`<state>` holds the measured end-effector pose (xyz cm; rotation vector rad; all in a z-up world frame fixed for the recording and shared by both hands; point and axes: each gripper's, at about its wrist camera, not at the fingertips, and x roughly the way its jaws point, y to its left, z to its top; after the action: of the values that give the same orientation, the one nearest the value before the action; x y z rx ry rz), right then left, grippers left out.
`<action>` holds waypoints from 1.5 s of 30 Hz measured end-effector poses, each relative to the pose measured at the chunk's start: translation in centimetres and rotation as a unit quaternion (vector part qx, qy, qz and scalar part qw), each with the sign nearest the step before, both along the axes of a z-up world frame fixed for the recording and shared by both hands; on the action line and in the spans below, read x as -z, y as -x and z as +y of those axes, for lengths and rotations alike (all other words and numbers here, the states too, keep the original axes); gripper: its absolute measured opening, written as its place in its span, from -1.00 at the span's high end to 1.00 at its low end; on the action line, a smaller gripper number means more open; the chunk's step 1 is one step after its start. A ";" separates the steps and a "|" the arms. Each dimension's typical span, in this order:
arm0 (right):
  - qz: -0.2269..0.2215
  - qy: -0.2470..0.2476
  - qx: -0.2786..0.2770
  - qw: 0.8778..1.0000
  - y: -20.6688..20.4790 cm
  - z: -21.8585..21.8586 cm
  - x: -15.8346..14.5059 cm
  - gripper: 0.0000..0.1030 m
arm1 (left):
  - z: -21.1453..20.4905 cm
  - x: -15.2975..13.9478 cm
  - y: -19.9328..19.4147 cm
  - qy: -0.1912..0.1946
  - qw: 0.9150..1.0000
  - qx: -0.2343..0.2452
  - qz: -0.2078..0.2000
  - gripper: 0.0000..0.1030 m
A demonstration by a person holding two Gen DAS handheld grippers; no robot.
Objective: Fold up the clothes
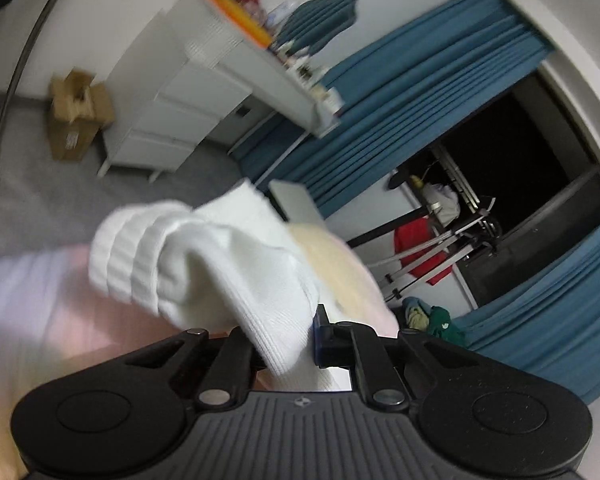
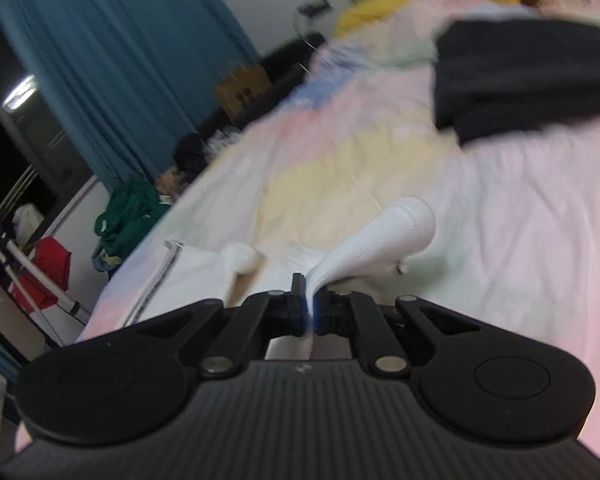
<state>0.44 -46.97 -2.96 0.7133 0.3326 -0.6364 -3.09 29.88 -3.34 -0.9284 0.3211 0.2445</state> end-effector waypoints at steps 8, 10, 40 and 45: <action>0.003 0.064 -0.036 0.997 -10.9 0.1 -7.2 0.90 | 1.2 -4.8 -8.4 0.012 1.000 0.017 -0.004 0.81; 0.007 0.085 -0.044 0.995 -15.4 0.4 -8.2 0.90 | 1.5 -5.3 -12.4 0.035 0.999 0.006 -0.007 0.81; 0.025 -0.037 -0.162 0.986 -28.3 3.9 3.1 -0.25 | 0.3 4.8 -30.1 0.003 0.991 0.054 0.122 -0.50; -0.006 -0.185 -0.230 0.955 -20.9 6.5 5.5 -0.25 | 1.6 7.0 -23.1 0.129 0.982 0.048 0.130 -0.58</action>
<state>21.31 -40.45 -8.50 0.9561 0.5955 -0.1233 20.03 31.44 -10.31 -1.1359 0.6480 0.2393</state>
